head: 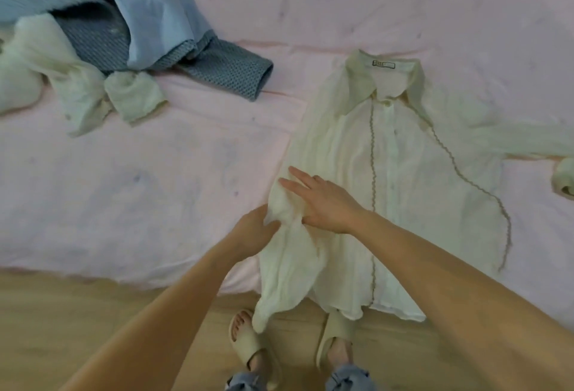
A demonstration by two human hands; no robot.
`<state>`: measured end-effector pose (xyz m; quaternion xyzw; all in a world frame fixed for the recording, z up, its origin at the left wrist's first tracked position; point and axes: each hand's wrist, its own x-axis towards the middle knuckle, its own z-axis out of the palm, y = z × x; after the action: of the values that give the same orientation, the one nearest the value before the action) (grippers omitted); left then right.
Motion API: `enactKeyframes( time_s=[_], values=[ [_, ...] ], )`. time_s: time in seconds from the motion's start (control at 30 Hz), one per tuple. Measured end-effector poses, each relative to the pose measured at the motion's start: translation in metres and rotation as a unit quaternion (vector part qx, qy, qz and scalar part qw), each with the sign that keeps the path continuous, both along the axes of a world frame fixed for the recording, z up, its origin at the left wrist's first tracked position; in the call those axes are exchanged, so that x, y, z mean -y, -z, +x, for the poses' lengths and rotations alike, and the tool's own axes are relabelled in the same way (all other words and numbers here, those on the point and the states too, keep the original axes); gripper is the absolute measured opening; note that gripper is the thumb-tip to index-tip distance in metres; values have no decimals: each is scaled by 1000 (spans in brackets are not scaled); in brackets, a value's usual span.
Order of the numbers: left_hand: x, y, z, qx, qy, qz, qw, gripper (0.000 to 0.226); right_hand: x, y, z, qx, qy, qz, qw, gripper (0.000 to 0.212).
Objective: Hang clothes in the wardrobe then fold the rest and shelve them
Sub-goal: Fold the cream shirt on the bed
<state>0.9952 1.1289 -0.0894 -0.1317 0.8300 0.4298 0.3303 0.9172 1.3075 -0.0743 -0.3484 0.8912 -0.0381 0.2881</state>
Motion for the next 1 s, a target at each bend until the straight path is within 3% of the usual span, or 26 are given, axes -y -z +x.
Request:
enactKeyframes(
  time_s=[0.03, 0.1, 0.2, 0.27, 0.4, 0.47, 0.53, 0.6, 0.7, 0.83, 1.0],
  values=[
    [8, -8, -5, -22, -18, 16, 999, 35, 8, 0, -4, 16, 16, -2, 1000, 78],
    [36, -24, -21, -78, -43, 8, 996, 15, 38, -4, -19, 18, 32, -15, 999, 47],
    [73, -45, -49, -128, -88, -19, 988, 23, 81, -9, -45, -10, 94, -85, 992, 8],
    [93, -54, -67, -165, -93, -53, 980, 34, 106, -13, -64, -22, 170, -148, 974, 6],
    [115, -65, -103, -304, -160, -124, 931, 25, 148, -19, -95, 16, 285, -255, 924, 5],
    [118, -64, -114, -338, -172, -190, 906, 34, 159, -17, -101, 50, 296, -274, 914, 20],
    [117, -51, -114, -308, -142, -279, 898, 57, 159, -13, -96, 50, 276, -265, 923, 43],
    [107, -35, -99, -266, -94, -299, 912, 70, 143, -10, -79, 26, 278, -249, 927, 47],
    [78, -20, -70, -243, 6, -231, 942, 51, 102, -3, -48, 18, 331, -222, 917, 29],
    [25, 2, -21, -54, 63, -106, 991, 40, 29, 3, -2, 23, 412, -169, 895, 15],
    [-28, 24, 32, 40, -21, 6, 999, 48, -39, 8, 67, 1, 460, -161, 873, 11]
  ],
)
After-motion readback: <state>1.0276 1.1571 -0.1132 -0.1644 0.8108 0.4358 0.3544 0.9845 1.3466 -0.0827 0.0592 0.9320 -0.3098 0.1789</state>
